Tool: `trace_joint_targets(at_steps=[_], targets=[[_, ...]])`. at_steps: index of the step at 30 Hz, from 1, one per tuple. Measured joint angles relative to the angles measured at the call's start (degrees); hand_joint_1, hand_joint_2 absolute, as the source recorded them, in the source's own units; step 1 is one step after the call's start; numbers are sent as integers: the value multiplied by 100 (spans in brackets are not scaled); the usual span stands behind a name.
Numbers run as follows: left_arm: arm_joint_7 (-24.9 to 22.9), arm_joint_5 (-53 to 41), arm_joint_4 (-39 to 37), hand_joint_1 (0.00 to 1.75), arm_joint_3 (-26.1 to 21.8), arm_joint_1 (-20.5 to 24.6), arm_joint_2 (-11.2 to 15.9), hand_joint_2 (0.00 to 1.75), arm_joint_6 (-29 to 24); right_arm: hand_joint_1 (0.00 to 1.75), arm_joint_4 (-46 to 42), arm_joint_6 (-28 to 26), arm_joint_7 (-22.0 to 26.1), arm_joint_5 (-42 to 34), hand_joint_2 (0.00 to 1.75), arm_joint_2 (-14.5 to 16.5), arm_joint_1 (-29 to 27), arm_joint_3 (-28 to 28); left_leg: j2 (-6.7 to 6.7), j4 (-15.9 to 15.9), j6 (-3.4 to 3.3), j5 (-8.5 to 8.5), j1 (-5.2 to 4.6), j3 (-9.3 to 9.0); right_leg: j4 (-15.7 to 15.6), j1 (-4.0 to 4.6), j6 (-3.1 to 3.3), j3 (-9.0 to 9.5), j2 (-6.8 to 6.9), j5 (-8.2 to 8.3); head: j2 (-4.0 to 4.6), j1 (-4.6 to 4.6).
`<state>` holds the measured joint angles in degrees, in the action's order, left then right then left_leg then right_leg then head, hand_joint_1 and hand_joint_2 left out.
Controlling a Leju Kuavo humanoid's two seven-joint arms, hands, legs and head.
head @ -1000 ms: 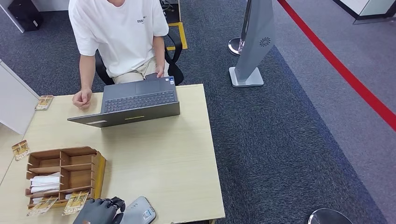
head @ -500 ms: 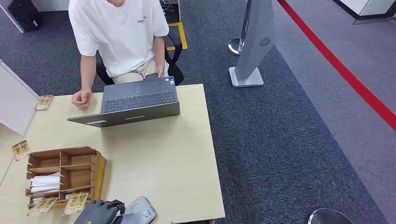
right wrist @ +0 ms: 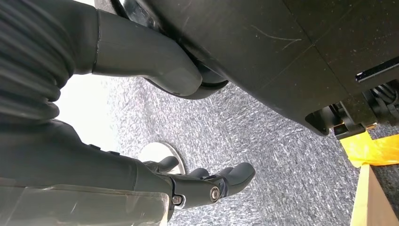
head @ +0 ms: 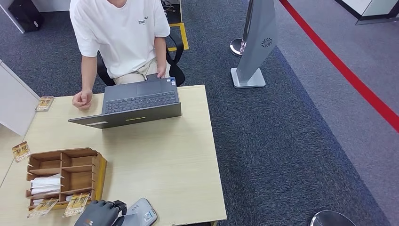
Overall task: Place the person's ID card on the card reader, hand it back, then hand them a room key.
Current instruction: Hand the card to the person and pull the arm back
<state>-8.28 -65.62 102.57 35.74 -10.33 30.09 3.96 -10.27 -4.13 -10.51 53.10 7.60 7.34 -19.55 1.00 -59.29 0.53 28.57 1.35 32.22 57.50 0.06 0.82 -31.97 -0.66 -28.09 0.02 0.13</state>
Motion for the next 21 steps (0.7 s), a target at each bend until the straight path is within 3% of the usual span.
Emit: trace_joint_targets(at_steps=[2, 5, 9, 12, 21], targets=[[35, -50, 0, 175, 0, 30, -10, 175, -73, 0, -1, 13, 4, 30, 175, -3, 4, -45, 0, 0, 0, 0, 0, -2, 0, 0, 0, 0, 0, 0, 0, 1], [124, -559, 41, 175, -14, 102, -222, 175, -659, 0, -2, 14, 1, 68, 175, -5, 7, -88, -1, -1, 0, 0, -1, -3, 0, 0, 0, 1, 1, 0, 0, 1], [419, -1652, 502, 175, -169, 419, -1002, 175, -1573, 0, 0, 2, 2, 199, 175, 16, 7, -182, -7, -8, -1, -1, -2, 1, -1, -1, -2, 6, 7, 1, 0, -5], [604, -1937, 891, 175, -379, 836, -1488, 175, -1962, 0, -2, 11, 32, 330, 175, 26, 12, -274, -9, -11, -2, 0, -3, -2, -1, -2, -3, 12, 10, 2, 0, -11], [719, -2184, 861, 175, -892, 2314, -2392, 175, -1880, 0, -32, 283, 106, 614, 175, 27, 65, -558, -15, -11, -1, -9, 0, -9, 1, -1, 3, 13, 16, 7, 0, -7]])
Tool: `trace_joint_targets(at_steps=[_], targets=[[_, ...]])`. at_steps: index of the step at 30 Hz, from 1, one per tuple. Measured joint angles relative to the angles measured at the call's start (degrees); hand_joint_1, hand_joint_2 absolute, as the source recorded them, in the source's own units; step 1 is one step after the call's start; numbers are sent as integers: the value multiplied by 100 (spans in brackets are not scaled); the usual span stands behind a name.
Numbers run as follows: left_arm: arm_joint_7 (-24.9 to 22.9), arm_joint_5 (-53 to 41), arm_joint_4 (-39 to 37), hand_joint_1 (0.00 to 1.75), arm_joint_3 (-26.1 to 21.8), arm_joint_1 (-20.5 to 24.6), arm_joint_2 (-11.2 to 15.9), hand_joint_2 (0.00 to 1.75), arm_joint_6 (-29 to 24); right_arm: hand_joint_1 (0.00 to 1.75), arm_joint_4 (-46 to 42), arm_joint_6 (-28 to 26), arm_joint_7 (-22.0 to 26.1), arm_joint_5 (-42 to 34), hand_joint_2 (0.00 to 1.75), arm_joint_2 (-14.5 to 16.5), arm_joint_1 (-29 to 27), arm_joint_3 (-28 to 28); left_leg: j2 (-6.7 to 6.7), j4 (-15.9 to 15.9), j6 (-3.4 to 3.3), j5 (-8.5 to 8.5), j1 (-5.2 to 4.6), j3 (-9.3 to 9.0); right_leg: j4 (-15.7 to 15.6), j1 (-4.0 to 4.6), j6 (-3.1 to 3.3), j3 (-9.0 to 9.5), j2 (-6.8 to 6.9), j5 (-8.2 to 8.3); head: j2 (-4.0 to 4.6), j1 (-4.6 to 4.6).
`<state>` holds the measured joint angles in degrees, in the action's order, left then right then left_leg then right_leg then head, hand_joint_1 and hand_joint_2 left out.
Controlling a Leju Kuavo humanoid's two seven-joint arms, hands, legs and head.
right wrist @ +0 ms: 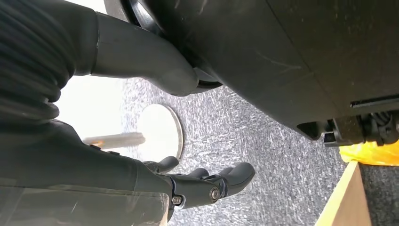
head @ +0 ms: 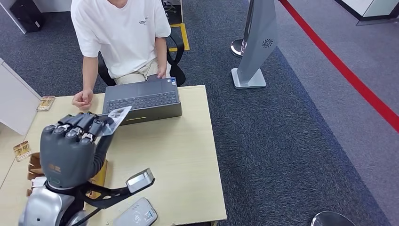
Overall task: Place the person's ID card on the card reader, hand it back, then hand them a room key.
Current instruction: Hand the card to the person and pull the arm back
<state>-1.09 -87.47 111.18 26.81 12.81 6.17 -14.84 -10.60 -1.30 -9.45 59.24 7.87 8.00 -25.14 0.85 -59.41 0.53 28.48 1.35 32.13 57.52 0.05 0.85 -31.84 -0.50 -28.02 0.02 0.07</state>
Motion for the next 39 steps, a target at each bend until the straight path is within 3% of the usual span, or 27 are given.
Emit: trace_joint_targets(at_steps=[4, 9, 14, 21, 31, 35, 39], targets=[[-382, -144, -769, 175, -261, 908, -190, 175, 150, 0, -32, 145, 11, 115, 175, 0, 21, -121, 1, 0, 4, -5, 0, -3, 2, 1, 0, 10, -2, 4, 0, 1], [-1312, -149, -2377, 175, -319, 2233, -133, 175, 366, 0, -37, 301, 22, 210, 175, -2, 65, -246, -4, 0, 3, -15, 1, -3, 4, 1, 0, 10, 0, 12, 0, 2], [-1728, -151, -3778, 175, -228, 3098, -54, 175, 479, 0, -40, 320, 69, 198, 175, -8, 69, -258, 5, 0, 2, -17, 0, -2, 5, 1, -2, 8, -8, 15, 0, 5], [-1943, -151, -4706, 175, 8, 3600, -8, 175, 519, 0, -44, 351, 69, 183, 175, -10, 76, -258, 6, 1, 1, -16, 0, 6, 4, 0, -3, 1, -9, 15, 0, 3], [-1939, -151, -4995, 175, 150, 3764, -60, 175, 592, 0, -50, 381, 3, 155, 175, -9, 83, -258, 5, 1, 2, -17, 0, 8, 4, 0, -3, -2, -9, 15, 0, 6], [-1939, -151, -5034, 0, 178, 3764, -103, 175, 612, 0, -53, 392, -13, 157, 0, -14, 89, -258, 6, 1, 2, -17, 0, 9, 4, 0, -3, -2, -9, 15, 0, 6], [-1908, -151, -5089, 0, 178, 3764, -122, 175, 633, 0, -53, 395, -22, 158, 0, -39, 91, -258, 6, 1, 1, -17, 0, 8, 4, 0, -3, -1, -11, 15, 0, 6]])
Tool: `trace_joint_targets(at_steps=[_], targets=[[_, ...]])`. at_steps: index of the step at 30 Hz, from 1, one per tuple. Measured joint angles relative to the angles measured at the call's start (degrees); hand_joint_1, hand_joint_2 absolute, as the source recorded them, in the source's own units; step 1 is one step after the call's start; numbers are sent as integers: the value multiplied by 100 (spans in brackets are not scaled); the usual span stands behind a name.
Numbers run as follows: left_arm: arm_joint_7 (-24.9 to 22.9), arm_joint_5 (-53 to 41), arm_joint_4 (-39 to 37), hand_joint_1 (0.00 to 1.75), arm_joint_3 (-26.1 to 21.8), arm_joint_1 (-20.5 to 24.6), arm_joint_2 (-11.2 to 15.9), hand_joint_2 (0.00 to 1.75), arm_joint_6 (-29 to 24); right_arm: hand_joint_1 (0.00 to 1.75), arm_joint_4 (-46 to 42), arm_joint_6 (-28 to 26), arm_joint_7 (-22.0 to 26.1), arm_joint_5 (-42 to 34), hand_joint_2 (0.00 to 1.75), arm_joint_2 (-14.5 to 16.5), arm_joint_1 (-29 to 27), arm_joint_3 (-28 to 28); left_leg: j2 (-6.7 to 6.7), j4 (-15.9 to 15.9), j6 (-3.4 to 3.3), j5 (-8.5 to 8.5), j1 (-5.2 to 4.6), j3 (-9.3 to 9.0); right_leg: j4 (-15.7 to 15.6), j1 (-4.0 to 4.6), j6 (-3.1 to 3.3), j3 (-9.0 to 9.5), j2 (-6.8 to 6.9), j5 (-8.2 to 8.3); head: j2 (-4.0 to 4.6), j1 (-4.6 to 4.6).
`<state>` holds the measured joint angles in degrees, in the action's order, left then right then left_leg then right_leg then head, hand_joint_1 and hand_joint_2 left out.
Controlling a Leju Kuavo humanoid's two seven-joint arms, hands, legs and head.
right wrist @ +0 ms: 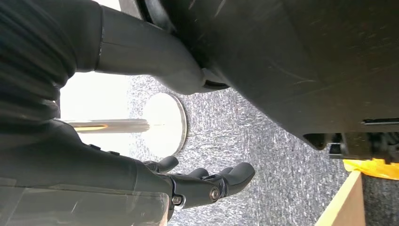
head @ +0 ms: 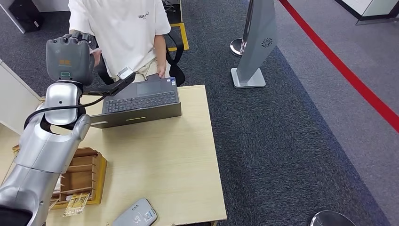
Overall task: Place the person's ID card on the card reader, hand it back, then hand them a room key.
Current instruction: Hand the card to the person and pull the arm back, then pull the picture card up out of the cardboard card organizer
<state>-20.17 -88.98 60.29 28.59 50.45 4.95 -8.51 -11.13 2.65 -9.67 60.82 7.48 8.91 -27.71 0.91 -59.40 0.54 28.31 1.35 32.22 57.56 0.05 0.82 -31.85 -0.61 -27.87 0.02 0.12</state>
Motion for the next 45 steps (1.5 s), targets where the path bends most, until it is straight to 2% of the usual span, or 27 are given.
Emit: trace_joint_targets(at_steps=[5, 8, 14, 18, 20, 23, 28, 33, 37, 45], targets=[[145, 0, -54, 0, -2, -26, -45, 175, -57, 0, 0, 3, -9, 4, 0, -37, -1, 0, 0, 0, 0, 0, 0, 0, 0, 0, 0, 1, -3, 0, 0, 0], [522, 0, 167, 0, -66, -259, -119, 175, -43, 0, 2, 9, -30, -30, 0, -54, -8, 0, 0, 1, 0, 1, 0, 0, 0, 0, 0, 3, -4, 0, 0, 0], [1418, 72, 1811, 0, -280, -1531, -383, 175, 602, 0, 40, -7, -147, -251, 0, -75, -40, 23, 14, 3, -1, 14, 0, 4, -1, 0, -3, 0, -24, -4, 0, 0], [1808, 331, 3052, 0, -297, -2600, -350, 175, 749, 0, 77, -75, -234, -451, 0, -77, -99, 112, 30, 7, -1, 26, 1, 0, -2, 0, -2, -4, -45, -13, 0, -3], [1921, 498, 3535, 0, -296, -3111, -217, 175, 727, 0, 98, -119, -269, -517, 0, -77, -133, 171, 32, 12, 1, 28, 1, -3, -2, 1, 4, -5, -47, -17, 0, -7], [2102, 782, 4092, 0, -294, -3846, 118, 175, 645, 0, 122, -213, -292, -598, 0, -77, -196, 262, 38, 18, 6, 31, 2, -8, -2, 1, 8, -7, -52, -20, 0, -1], [2243, 999, 4539, 0, -296, -4749, 641, 175, 494, 0, 148, -330, -273, -644, 0, -77, -262, 356, 36, 25, 8, 31, 5, -9, -2, 4, 12, -9, -49, -22, 0, 1], [2284, 1026, 4674, 0, -301, -5415, 1029, 175, 463, 0, 162, -384, -237, -687, 0, -77, -291, 429, 36, 26, 8, 30, 5, -10, -2, 5, 12, -8, -49, -22, 0, 1], [2272, 1039, 4676, 0, -313, -5779, 1245, 175, 475, 0, 166, -397, -227, -703, 0, -77, -296, 468, 31, 25, 8, 30, 5, -9, -2, 4, 11, -6, -42, -22, 0, 1], [1857, 1207, 4647, 0, -324, -6473, 1663, 175, 339, 0, 170, -451, -225, -739, 0, -77, -312, 492, 32, 26, 8, 31, 5, -9, -2, 4, 11, -9, -41, -24, 0, 2]])
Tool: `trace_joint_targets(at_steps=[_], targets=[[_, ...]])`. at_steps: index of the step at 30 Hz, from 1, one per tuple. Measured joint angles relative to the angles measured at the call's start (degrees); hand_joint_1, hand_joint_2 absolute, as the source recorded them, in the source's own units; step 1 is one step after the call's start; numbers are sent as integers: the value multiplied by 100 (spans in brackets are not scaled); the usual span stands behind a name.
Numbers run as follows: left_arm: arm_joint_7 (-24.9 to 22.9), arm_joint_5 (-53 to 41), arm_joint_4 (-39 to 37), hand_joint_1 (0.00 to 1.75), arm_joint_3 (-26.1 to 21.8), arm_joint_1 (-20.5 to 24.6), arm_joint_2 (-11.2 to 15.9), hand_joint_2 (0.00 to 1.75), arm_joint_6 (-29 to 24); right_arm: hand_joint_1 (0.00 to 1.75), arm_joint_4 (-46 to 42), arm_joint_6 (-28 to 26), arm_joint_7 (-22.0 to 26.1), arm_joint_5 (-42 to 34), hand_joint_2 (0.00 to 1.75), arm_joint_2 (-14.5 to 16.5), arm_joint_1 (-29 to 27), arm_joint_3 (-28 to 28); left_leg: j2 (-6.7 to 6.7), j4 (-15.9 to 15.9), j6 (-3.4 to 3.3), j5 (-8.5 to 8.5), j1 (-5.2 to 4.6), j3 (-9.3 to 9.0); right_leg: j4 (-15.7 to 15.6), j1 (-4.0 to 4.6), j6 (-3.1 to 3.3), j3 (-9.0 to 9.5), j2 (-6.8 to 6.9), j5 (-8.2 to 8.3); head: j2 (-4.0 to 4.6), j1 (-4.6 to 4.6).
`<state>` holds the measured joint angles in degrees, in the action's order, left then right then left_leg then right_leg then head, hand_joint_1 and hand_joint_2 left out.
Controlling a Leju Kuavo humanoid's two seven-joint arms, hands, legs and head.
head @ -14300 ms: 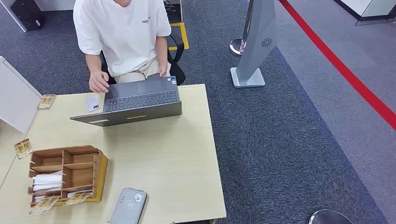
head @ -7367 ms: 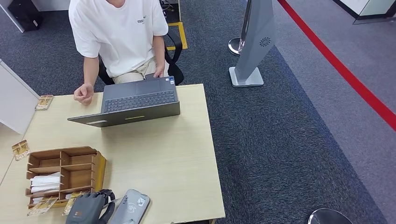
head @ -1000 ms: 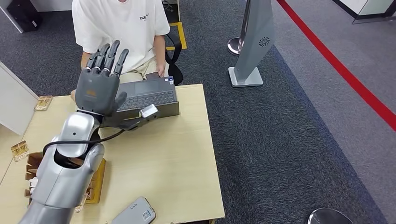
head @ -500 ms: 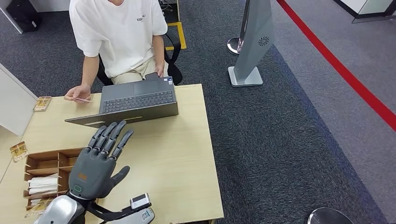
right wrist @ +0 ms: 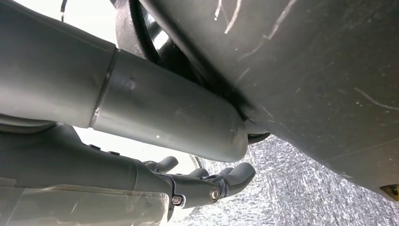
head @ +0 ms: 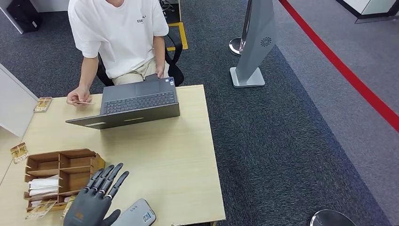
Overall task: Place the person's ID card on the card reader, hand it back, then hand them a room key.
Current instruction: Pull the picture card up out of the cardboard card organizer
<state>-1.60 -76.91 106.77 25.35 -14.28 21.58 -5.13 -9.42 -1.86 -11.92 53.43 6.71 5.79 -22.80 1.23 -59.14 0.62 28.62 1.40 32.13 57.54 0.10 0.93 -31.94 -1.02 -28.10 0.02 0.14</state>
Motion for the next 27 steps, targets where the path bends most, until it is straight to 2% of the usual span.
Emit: trace_joint_targets(at_steps=[5, 10, 15, 23, 27], targets=[[-229, 56, -10, 0, 1, -167, 137, 175, -33, 0, 0, -11, -2, -2, 0, 0, -4, 1, -1, 1, 0, 0, 0, 0, 0, 0, 0, 3, 1, 0, 0, -1], [-942, -157, -10, 0, 2, -446, 157, 175, -256, 0, 15, -91, -9, 2, 0, 4, -17, 1, -1, 1, 0, 0, 0, 0, 0, 0, -1, 4, 2, -1, 0, 0], [-1414, -145, -10, 0, 2, -740, 141, 175, -401, 0, 83, -193, -5, 5, 0, 20, -15, 1, -2, 1, 3, 3, 0, -1, -1, 0, -2, 3, 3, -2, 0, 1], [-1577, -76, -2, 0, -22, -1011, 101, 175, -414, 0, 147, -227, 15, 14, 0, 22, 3, -3, -4, 1, 5, 4, 0, -2, -1, 0, -2, 4, 9, -4, 0, 1], [-1560, -113, 32, 0, -187, -1130, 13, 175, -399, 0, 170, -231, 36, 14, 0, 22, 15, -13, -5, 1, 6, 4, 0, -3, -1, 0, -2, 7, 9, -4, 0, 1]])
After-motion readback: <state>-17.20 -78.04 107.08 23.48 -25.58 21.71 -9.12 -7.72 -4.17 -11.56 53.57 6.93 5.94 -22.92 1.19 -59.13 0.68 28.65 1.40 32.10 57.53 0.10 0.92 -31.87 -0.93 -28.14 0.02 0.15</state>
